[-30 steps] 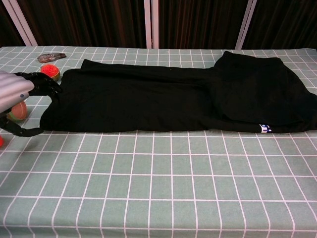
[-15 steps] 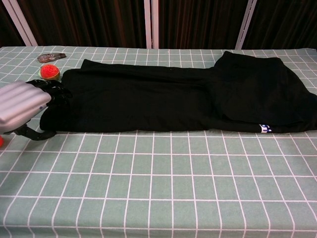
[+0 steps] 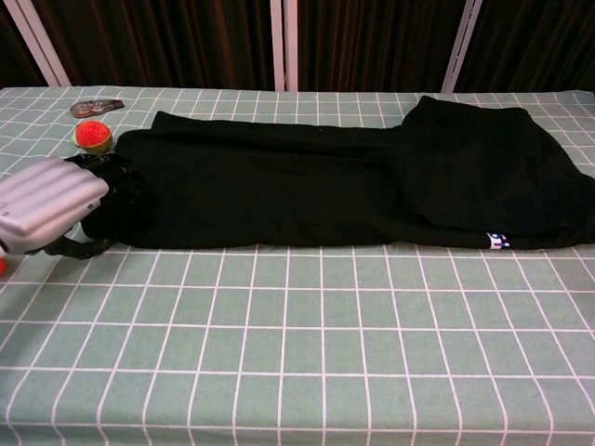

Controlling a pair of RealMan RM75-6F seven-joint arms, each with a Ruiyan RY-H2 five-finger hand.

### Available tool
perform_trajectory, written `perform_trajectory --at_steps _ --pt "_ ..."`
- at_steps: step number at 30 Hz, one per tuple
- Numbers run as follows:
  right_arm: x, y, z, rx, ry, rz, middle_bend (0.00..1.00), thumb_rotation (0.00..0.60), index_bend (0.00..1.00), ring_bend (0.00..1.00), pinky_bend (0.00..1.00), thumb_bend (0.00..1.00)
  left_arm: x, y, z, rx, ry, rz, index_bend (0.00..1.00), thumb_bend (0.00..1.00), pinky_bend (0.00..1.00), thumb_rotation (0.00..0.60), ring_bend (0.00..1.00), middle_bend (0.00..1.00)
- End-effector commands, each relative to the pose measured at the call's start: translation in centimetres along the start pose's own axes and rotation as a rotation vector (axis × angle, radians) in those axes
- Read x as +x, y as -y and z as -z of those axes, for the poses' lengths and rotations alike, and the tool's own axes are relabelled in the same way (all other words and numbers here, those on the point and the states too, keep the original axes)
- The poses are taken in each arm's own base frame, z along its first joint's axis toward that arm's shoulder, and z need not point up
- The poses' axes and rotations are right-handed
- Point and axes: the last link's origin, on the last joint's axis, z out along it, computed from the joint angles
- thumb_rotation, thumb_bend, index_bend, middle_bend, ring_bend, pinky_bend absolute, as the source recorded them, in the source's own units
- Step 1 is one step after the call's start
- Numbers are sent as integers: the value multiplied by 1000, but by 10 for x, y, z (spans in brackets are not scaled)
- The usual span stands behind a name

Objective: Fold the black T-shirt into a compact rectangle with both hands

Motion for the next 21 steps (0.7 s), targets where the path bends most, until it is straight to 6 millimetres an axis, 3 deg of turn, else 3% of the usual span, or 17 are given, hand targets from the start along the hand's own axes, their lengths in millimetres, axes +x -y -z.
perform_trajectory --at_steps 1,9,13,21 --pt "-11 -1 6 11 23 0 196 600 289 0 0 229 -1 -2 0 -2 -13 31 548 503 210 600 118 246" --pt "-47 -5 7 29 104 74 205 600 354 0 0 195 -2 -1 1 -3 -32 59 566 520 210 600 118 252" --pt "-63 -3 -1 56 106 111 210 600 379 0 0 123 -3 -1 2 -4 -30 59 566 517 209 600 118 252" --pt "-79 3 -22 108 64 177 213 600 401 0 0 134 -5 0 3 4 -29 66 567 515 209 600 118 252"
